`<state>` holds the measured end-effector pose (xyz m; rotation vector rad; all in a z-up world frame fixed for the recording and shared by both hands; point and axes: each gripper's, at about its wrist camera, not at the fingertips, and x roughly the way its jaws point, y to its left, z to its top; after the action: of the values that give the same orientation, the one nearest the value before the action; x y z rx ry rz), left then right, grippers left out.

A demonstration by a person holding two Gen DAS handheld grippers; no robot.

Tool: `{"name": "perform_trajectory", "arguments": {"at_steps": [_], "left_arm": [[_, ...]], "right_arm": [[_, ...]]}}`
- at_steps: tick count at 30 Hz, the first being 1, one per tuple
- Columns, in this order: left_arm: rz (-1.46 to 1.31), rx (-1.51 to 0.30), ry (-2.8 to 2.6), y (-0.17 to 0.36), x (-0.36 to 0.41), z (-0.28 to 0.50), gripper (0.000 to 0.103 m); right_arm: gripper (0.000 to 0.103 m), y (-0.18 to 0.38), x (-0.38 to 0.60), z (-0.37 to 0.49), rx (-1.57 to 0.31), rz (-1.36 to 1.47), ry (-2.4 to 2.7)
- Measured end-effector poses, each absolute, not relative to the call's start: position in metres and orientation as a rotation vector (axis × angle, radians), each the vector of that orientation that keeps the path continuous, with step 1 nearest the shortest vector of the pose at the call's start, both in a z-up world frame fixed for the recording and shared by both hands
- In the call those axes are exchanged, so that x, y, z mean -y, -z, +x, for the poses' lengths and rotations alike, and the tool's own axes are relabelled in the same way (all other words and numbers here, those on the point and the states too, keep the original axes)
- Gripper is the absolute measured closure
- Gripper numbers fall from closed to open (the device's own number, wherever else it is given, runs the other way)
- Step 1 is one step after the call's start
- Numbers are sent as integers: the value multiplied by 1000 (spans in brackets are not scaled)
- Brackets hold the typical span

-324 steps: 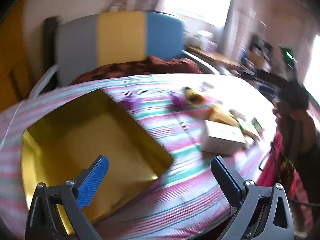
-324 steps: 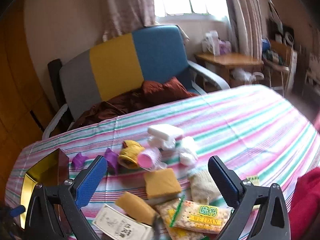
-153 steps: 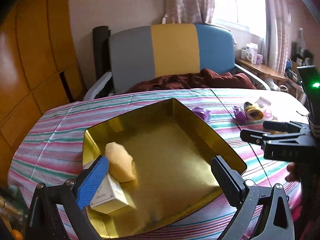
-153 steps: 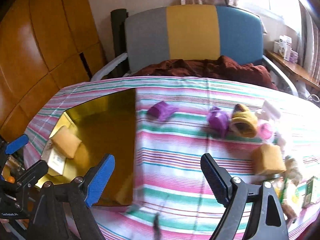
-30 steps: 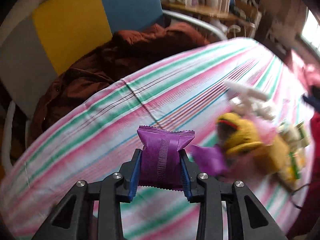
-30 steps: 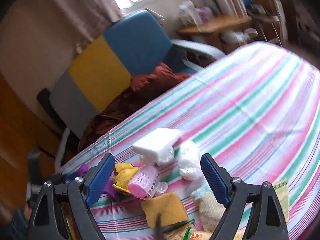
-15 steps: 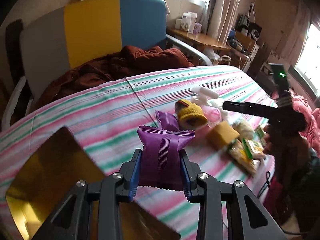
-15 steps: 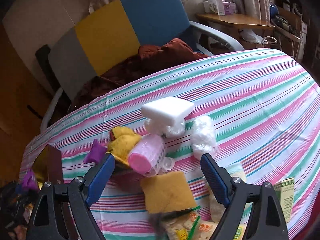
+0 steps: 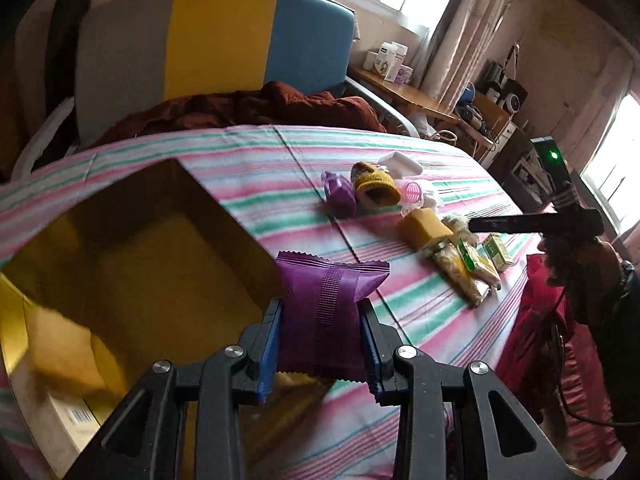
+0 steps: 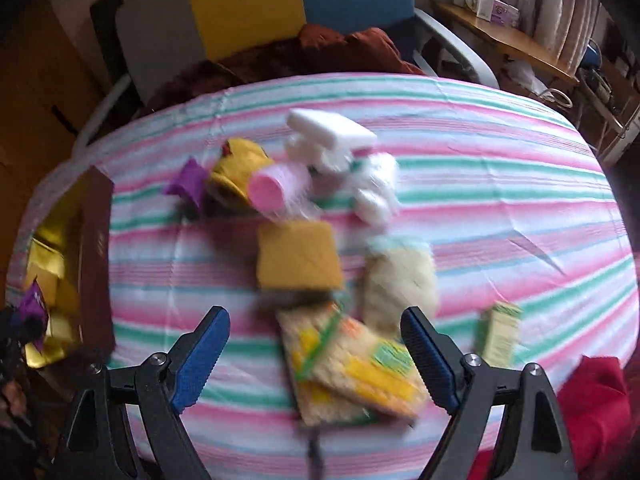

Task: Organize objects
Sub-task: 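Carry the purple packet toward the tray with the left tool while the right tool reaches the WEIDAN cracker bag, then drop the purple packet into the tray with the left tool while the right tool places the cracker bag there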

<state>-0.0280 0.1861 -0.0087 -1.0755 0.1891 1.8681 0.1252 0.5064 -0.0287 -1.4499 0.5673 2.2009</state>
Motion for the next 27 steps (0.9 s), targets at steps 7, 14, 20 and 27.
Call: {"name": "perform_trajectory", "arguments": {"at_steps": [7,14,20,27], "left_arm": [[-1092,-135,-1846,17,-171,-20,67],[-1086,-114,-1839,18,-153,-15,67],[-1106,-109,-1842,22,-144,-10,66],[-1131,-106,-1867,23,-136,-7,66]], "right_arm": [[15,41,-527,145,-623,-1457,-2048],[15,59,-512,136,-365,-1736,-2074],[15,83,-512,124,-256,-1921,-2076],[32,92,-525,119,-345,-1967,-2140]]}}
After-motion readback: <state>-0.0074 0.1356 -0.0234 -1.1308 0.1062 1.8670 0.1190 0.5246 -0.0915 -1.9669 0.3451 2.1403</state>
